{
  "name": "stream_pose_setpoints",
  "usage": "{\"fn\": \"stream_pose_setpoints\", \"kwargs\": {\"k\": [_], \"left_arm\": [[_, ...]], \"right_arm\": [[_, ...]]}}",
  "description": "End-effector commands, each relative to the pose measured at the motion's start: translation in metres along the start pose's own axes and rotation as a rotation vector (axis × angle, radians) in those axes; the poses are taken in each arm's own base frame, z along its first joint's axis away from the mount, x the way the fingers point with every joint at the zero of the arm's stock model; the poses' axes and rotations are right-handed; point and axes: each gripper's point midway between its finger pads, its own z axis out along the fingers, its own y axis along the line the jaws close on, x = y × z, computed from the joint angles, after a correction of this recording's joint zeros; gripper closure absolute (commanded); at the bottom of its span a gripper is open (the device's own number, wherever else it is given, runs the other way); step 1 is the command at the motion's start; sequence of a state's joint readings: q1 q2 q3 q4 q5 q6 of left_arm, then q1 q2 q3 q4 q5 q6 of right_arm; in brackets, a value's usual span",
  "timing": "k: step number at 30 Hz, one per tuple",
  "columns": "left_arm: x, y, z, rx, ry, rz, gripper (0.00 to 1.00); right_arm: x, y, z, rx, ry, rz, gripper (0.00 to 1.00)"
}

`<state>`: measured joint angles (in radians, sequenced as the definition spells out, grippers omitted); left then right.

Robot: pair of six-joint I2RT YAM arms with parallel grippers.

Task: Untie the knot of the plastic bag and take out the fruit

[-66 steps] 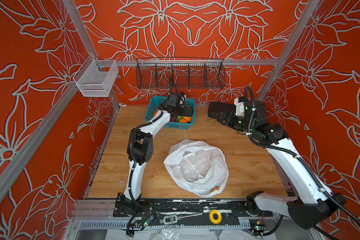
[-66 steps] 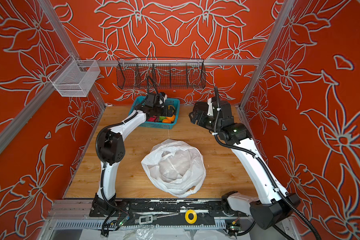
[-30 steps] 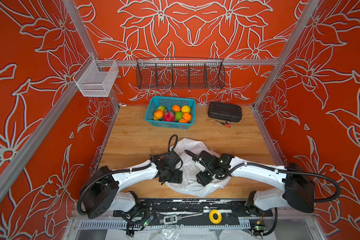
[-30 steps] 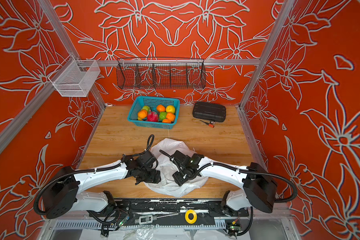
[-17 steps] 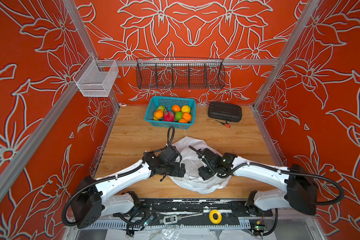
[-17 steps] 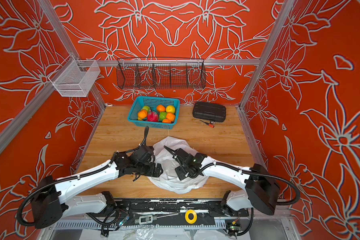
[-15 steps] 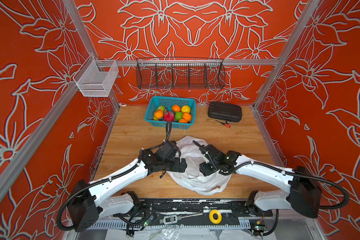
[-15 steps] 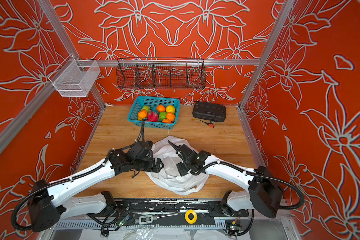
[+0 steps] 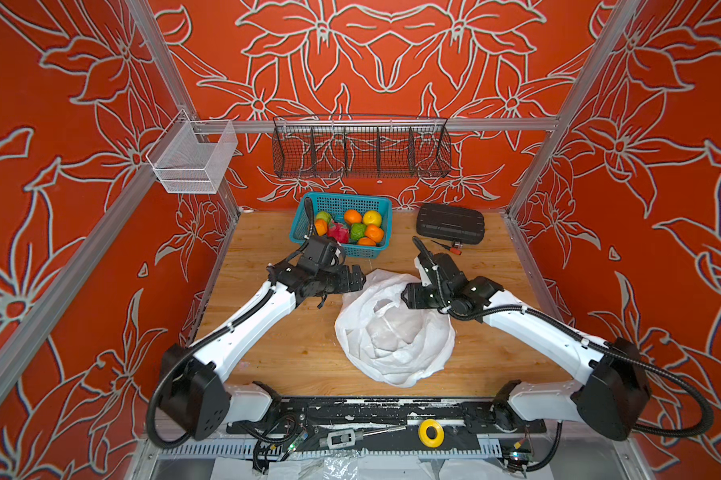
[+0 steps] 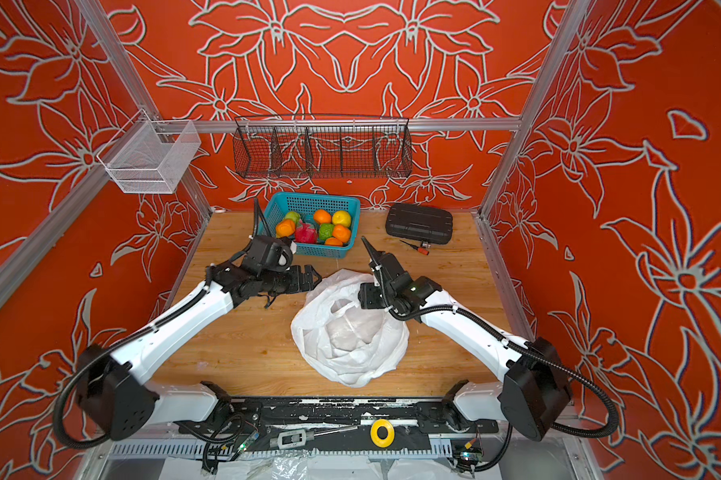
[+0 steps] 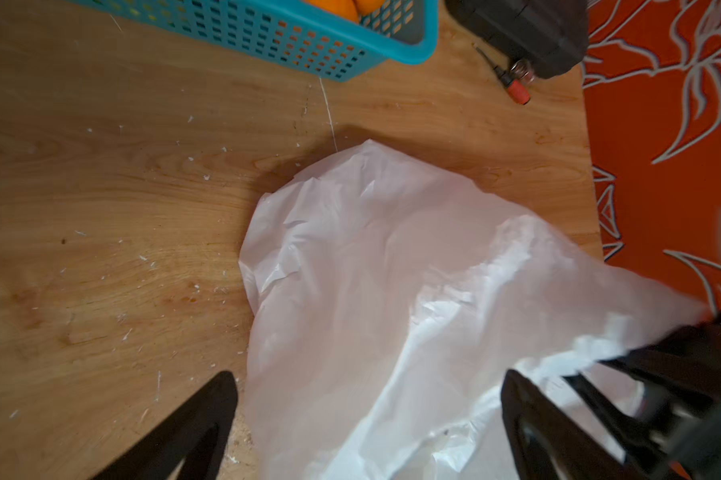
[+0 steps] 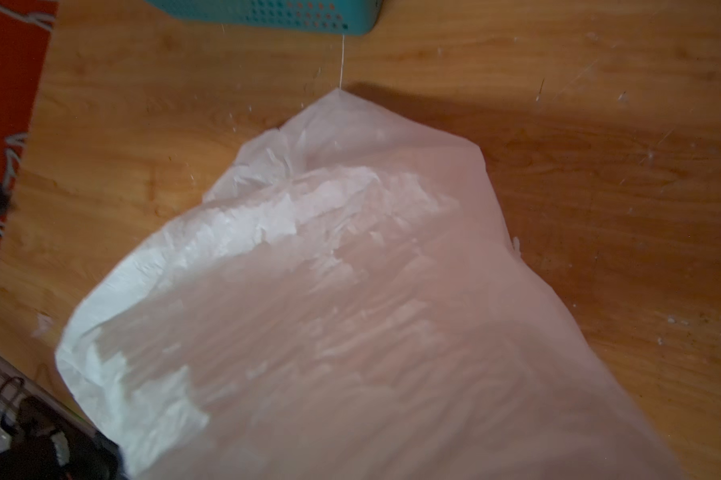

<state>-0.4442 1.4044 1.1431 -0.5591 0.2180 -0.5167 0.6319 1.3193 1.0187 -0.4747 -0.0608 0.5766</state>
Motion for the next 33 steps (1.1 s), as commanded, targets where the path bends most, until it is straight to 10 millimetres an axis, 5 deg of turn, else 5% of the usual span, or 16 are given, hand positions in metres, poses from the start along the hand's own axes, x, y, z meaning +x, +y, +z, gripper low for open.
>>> {"fn": "stream_pose_setpoints", "kwargs": {"k": [1,7,10,14,19,22,26,33], "left_arm": [[0.017,-0.001,0.029,0.04,0.137,-0.015,0.03],[0.041,-0.018,0.054,0.108,0.221,-0.045,0.0],[0.063,-0.032,0.06,0.126,0.265,-0.02,0.06],[0.092,-0.039,0.059,0.112,0.281,-0.033,0.11],[0.101,-0.045,0.044,0.088,0.23,-0.024,0.11],[0.083,-0.044,0.021,0.059,0.131,0.004,0.04],[0.048,-0.036,-0.024,0.008,-0.055,0.093,0.02],[0.0,0.043,-0.08,-0.173,-0.344,0.149,0.02]], "right_arm": [[-0.034,0.005,-0.003,-0.043,-0.093,0.122,0.39],[-0.074,0.013,-0.016,-0.195,-0.145,0.241,0.37],[-0.078,0.032,-0.031,-0.326,-0.11,0.232,0.27],[-0.073,0.048,-0.074,-0.422,-0.104,0.182,0.11],[-0.063,0.034,-0.127,-0.437,-0.199,0.155,0.03],[-0.06,0.002,-0.141,-0.302,-0.26,0.162,0.03],[-0.059,-0.075,-0.155,0.069,-0.391,0.223,0.03],[-0.037,-0.203,-0.148,0.546,-0.487,0.415,0.03]]}}
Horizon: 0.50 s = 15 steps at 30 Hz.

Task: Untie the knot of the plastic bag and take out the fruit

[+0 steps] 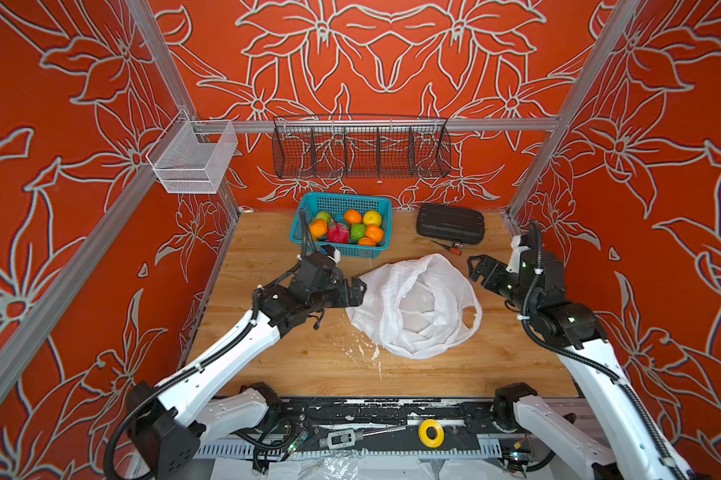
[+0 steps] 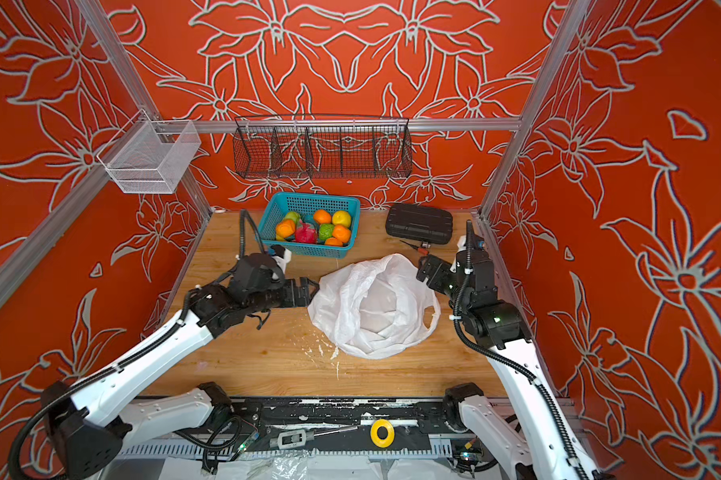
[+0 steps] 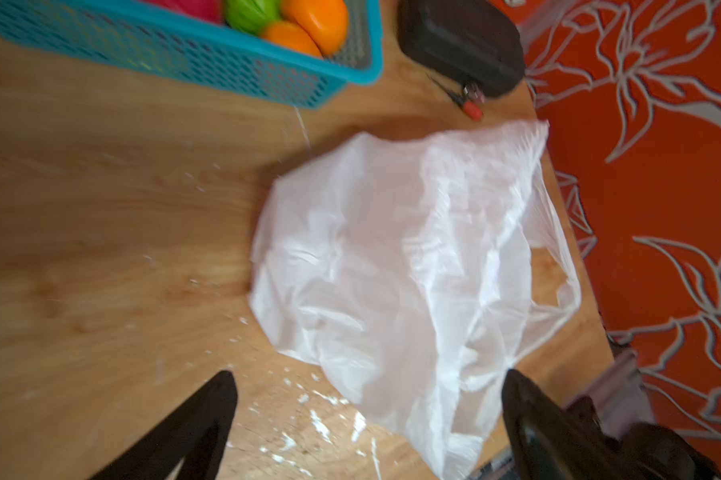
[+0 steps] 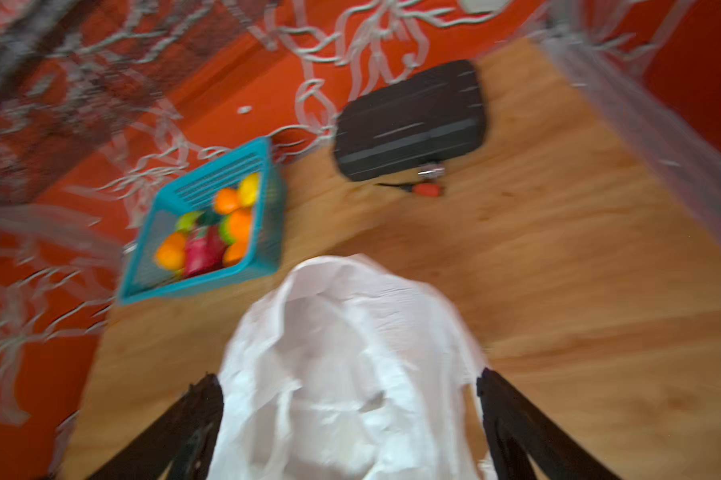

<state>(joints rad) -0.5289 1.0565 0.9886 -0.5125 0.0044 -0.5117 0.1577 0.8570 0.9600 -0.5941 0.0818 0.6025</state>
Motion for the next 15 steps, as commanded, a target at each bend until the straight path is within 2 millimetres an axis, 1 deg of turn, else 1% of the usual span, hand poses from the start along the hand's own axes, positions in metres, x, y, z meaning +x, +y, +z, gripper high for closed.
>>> {"fn": "stream_pose_setpoints", "kwargs": {"k": [1,3,5,7,10,11,12,15], "left_arm": [[-0.008,0.062,-0.01,-0.183,-0.102,0.083,0.02],[-0.014,0.09,-0.016,-0.233,-0.169,0.1,0.02],[-0.013,0.113,-0.015,-0.277,-0.207,0.13,0.02],[-0.009,0.131,-0.008,-0.306,-0.231,0.162,0.02],[-0.002,0.151,0.008,-0.329,-0.246,0.224,0.02],[-0.002,0.157,0.014,-0.34,-0.257,0.229,0.02],[-0.001,0.163,0.02,-0.347,-0.266,0.231,0.02],[-0.001,0.178,0.041,-0.358,-0.269,0.244,0.03]], "right_arm": [[0.008,-0.077,0.023,0.322,-0.049,0.003,0.03],[0.014,-0.107,0.037,0.429,-0.067,-0.011,0.04],[0.022,-0.127,0.052,0.508,-0.076,-0.082,0.05],[0.028,-0.136,0.067,0.536,-0.084,-0.157,0.05],[0.036,-0.139,0.091,0.5,-0.121,-0.234,0.03],[0.037,-0.134,0.1,0.455,-0.143,-0.259,0.03],[0.044,-0.129,0.11,0.395,-0.15,-0.288,0.03],[0.049,-0.108,0.133,0.24,-0.204,-0.349,0.03]]}}
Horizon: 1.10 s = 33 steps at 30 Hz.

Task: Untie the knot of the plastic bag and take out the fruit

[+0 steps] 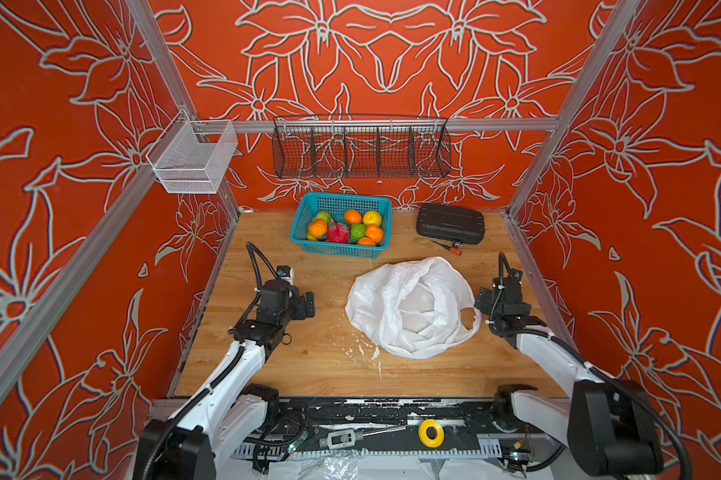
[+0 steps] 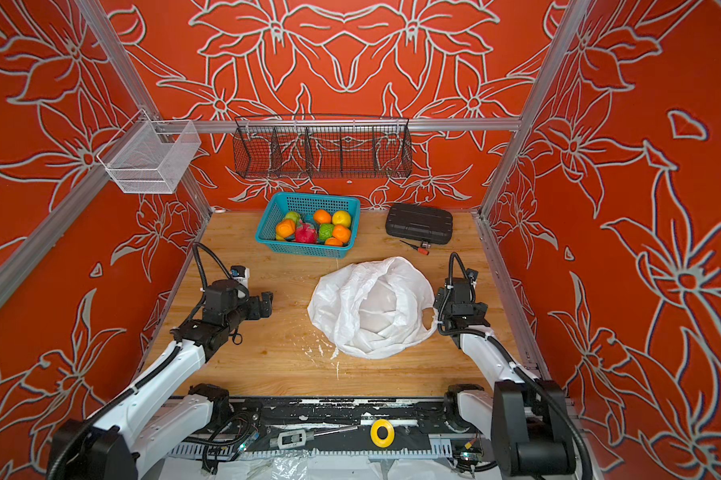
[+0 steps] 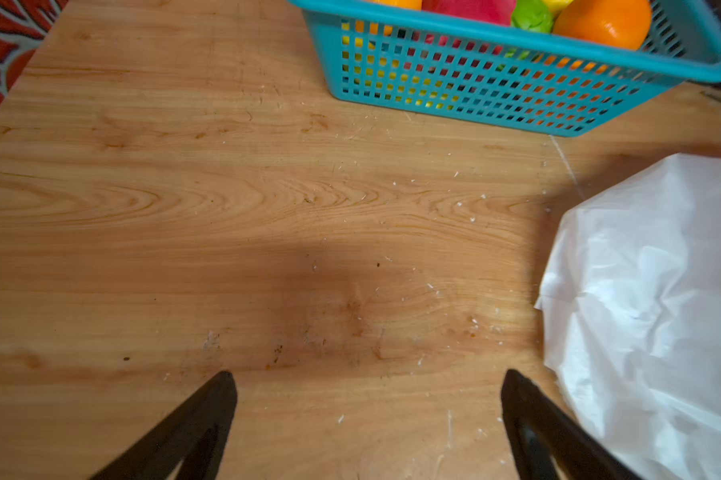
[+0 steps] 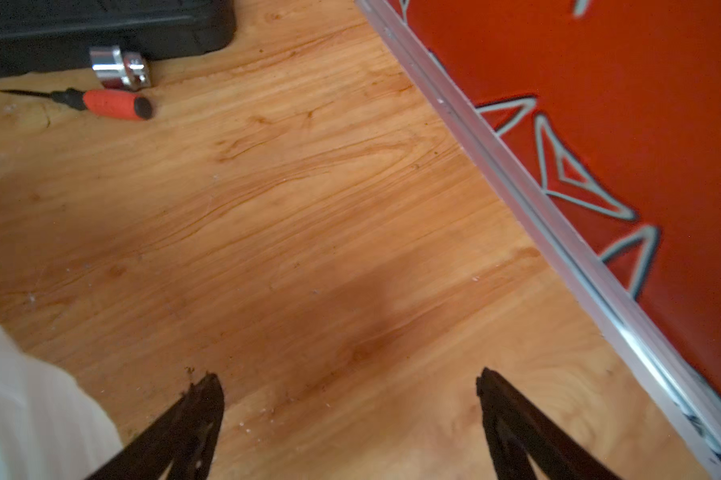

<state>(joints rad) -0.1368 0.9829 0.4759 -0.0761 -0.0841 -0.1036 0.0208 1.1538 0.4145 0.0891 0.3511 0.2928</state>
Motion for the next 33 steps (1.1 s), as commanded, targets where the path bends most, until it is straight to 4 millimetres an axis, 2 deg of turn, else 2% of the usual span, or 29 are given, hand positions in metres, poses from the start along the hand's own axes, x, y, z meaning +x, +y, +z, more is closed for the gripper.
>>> {"fn": "stream_pose_setpoints", "kwargs": {"k": [1,2,5,6,7,8,10,12,13,15,33], "left_arm": [[-0.036,0.003,0.018,0.008,-0.151,0.05,0.03],[-0.035,0.005,0.025,0.017,-0.143,0.037,0.03],[-0.022,0.013,0.051,0.018,-0.047,0.026,0.03],[-0.025,0.012,0.055,0.027,-0.042,0.056,0.03],[-0.024,0.013,0.057,0.023,-0.018,0.087,0.03],[-0.027,0.016,0.059,0.007,-0.061,0.106,0.03],[-0.018,0.031,0.065,0.02,-0.092,0.021,0.03],[-0.012,0.041,0.061,0.034,-0.152,-0.036,0.03],[-0.017,0.041,0.058,0.041,-0.185,-0.036,0.03],[-0.014,0.045,0.06,0.021,-0.153,-0.049,0.03],[-0.015,0.045,0.061,0.012,-0.141,-0.048,0.03]], "right_arm": [[-0.052,0.036,0.005,-0.157,-0.251,-0.045,0.03],[-0.05,0.043,0.008,-0.178,-0.213,-0.096,0.03],[-0.051,0.058,0.014,-0.244,-0.269,-0.152,0.03],[-0.042,0.062,0.019,-0.27,-0.275,-0.167,0.03],[-0.045,0.07,0.018,-0.311,-0.321,-0.179,0.03],[-0.038,0.075,0.017,-0.332,-0.301,-0.21,0.03],[-0.038,0.076,0.016,-0.338,-0.3,-0.212,0.03],[-0.036,0.076,0.017,-0.334,-0.291,-0.213,0.03],[-0.038,0.076,0.016,-0.333,-0.29,-0.213,0.03],[-0.038,0.077,0.016,-0.34,-0.303,-0.215,0.03],[-0.036,0.078,0.014,-0.352,-0.304,-0.225,0.03]]}}
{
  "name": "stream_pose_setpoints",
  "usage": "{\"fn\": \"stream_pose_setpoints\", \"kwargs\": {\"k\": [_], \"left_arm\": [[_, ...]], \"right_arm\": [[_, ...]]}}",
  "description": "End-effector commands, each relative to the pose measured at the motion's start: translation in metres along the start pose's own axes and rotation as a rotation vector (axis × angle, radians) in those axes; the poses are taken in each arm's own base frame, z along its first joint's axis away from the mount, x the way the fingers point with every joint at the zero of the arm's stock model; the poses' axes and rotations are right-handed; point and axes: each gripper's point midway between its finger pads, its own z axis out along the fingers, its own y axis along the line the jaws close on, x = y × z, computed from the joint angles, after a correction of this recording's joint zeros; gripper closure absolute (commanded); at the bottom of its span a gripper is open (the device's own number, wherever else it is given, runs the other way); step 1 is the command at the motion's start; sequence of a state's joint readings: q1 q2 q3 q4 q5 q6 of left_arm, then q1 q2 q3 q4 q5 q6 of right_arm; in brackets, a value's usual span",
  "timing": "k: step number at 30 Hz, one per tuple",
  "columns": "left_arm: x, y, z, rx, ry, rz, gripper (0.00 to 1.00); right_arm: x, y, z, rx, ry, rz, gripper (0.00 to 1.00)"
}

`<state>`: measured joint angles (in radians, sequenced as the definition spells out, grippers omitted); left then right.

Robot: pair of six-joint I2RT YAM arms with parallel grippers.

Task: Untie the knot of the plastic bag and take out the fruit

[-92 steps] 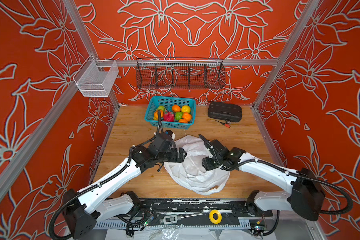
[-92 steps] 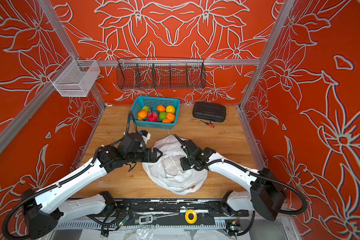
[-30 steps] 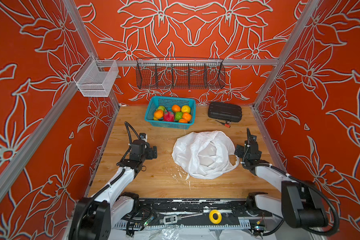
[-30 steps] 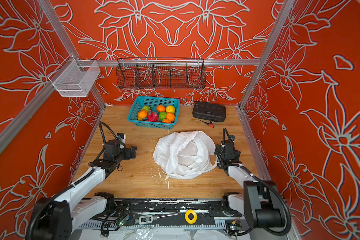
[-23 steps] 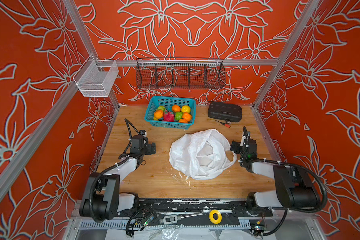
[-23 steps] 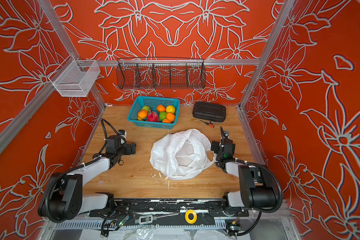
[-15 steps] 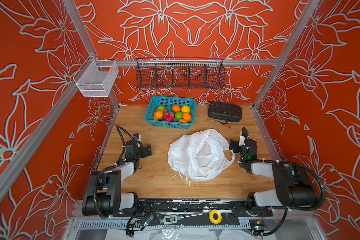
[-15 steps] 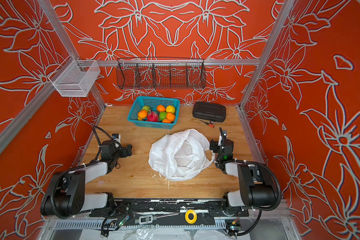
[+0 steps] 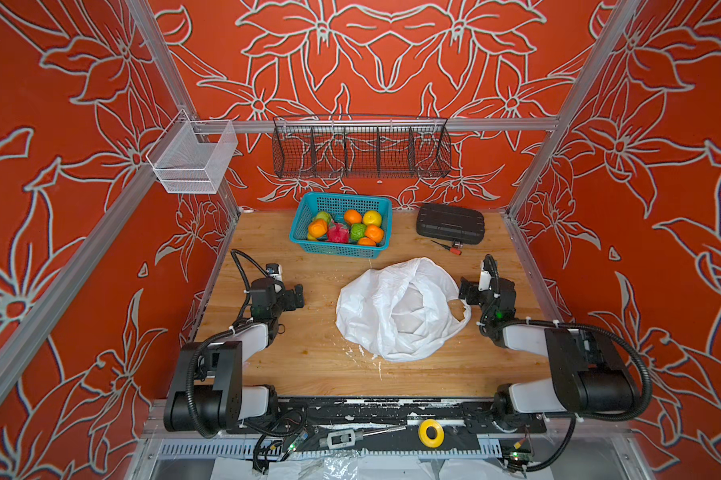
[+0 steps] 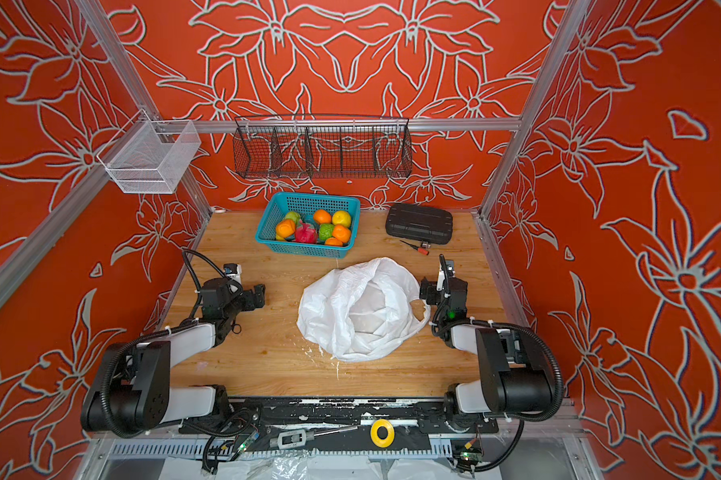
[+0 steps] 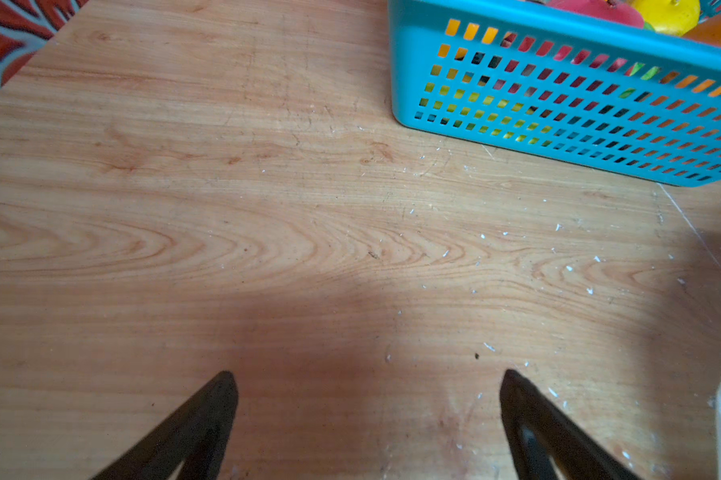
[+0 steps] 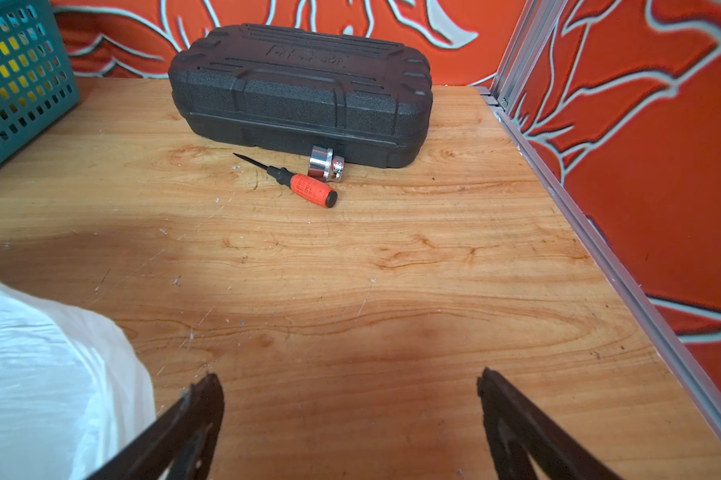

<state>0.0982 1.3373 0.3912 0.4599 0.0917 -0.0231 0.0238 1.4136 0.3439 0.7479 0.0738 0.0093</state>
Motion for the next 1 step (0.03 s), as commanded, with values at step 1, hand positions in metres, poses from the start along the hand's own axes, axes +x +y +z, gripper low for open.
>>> {"fn": "stream_pose_setpoints", "kwargs": {"k": [1], "left_arm": [[-0.0136,-0.004,-0.0001,0.017,-0.043,0.007,0.03]], "right_arm": [[-0.0026,0.0072,-0.0031,-0.033,-0.034,-0.029,0.03]]}}
